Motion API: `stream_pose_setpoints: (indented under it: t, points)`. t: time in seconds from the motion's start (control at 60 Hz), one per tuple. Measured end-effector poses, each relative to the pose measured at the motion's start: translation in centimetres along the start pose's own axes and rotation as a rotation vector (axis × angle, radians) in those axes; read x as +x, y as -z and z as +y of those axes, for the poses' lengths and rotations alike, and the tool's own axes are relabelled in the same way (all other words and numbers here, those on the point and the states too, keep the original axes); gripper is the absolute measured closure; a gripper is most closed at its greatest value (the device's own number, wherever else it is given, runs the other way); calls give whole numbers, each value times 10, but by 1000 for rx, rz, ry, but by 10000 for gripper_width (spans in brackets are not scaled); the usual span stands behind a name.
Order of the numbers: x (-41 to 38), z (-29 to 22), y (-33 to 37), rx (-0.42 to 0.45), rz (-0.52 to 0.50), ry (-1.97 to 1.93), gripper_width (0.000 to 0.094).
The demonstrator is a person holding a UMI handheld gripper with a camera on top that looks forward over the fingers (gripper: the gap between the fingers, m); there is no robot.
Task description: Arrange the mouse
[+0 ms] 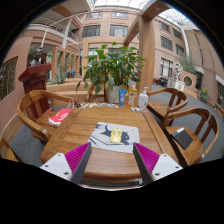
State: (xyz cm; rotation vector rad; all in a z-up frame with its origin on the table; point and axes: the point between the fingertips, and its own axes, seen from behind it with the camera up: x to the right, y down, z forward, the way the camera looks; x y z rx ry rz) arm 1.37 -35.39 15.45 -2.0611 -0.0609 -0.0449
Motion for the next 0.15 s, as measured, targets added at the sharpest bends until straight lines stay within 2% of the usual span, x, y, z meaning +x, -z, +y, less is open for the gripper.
stream_pose_setpoints:
  t: [0.15]
  points:
    - [-3, -2, 9, 13, 17, 14, 84]
